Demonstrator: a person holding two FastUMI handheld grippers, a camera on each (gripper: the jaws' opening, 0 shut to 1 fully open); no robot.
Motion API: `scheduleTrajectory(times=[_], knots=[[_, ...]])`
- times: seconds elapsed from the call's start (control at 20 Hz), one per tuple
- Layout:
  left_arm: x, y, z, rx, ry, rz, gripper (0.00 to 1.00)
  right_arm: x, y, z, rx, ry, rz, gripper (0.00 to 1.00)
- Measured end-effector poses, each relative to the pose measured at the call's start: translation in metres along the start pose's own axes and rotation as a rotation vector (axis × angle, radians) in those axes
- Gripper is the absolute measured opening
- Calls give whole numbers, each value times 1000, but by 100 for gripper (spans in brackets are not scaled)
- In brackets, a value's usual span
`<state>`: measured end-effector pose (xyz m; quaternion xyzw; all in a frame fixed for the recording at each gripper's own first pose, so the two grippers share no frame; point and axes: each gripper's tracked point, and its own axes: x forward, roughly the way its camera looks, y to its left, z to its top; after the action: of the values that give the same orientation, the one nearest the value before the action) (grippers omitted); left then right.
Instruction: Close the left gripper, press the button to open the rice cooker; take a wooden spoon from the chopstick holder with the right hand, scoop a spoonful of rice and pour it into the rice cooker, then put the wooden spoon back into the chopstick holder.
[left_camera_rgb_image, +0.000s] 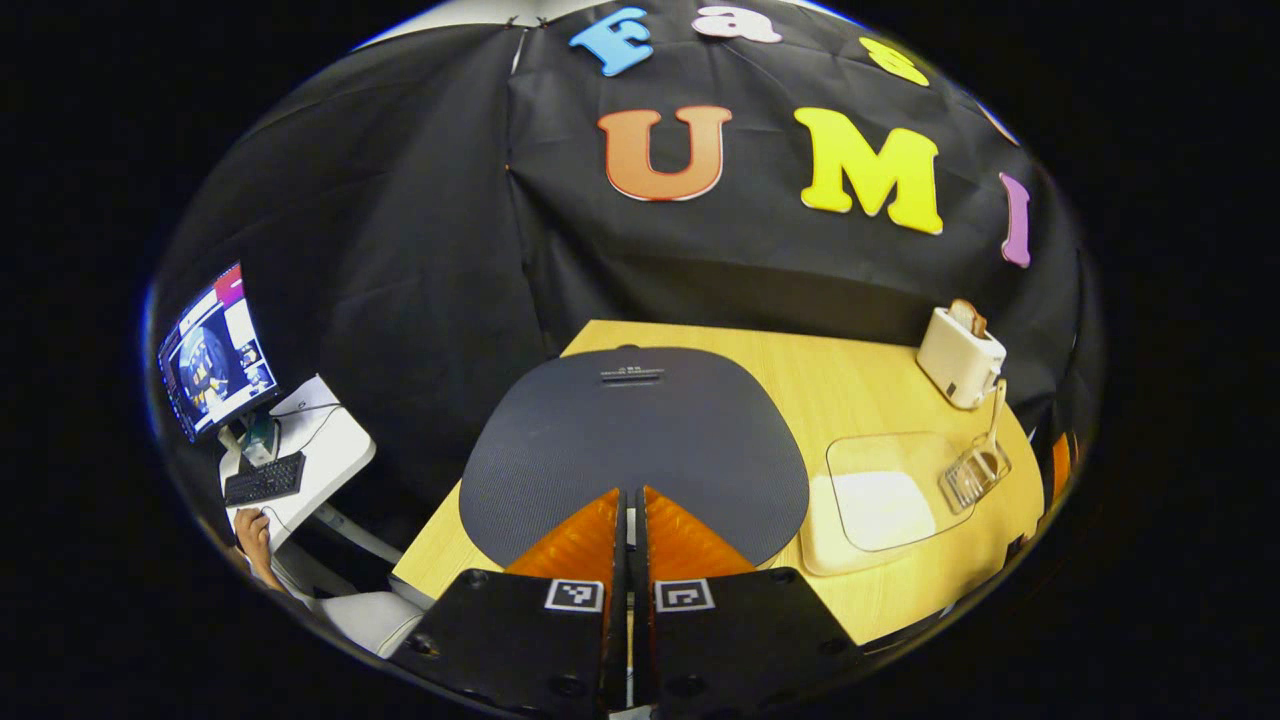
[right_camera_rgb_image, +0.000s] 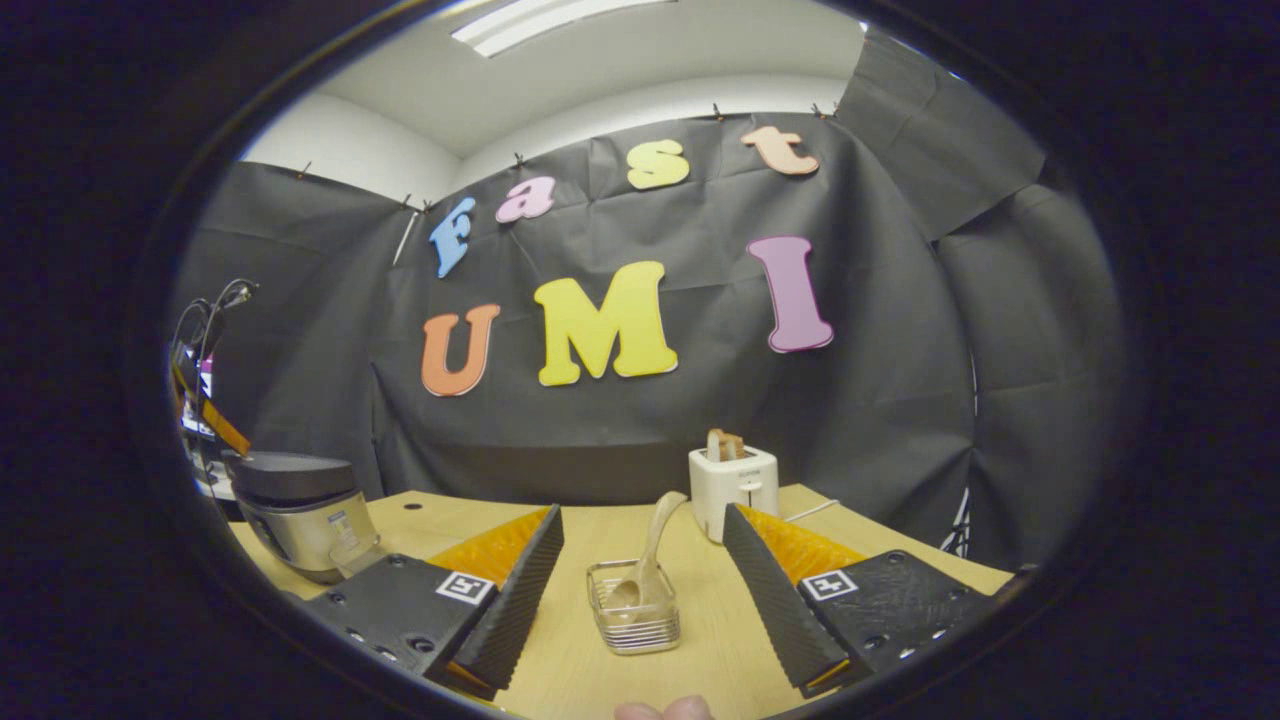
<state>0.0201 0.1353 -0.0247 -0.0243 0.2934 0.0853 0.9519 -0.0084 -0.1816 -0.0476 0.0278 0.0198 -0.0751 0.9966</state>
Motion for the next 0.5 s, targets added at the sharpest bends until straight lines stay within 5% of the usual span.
scheduleTrajectory(times=[0.2,0.45,0.5], knots=[[-27,-6,61,-80,-190,-16,11,-4,-6,6,-1,-1,-10,91],[-50,-31,79,25,-321,-35,96,-9,-19,18,-29,-25,-39,95],[-53,-39,80,42,-350,-36,96,-9,-18,18,-29,-23,-34,96]])
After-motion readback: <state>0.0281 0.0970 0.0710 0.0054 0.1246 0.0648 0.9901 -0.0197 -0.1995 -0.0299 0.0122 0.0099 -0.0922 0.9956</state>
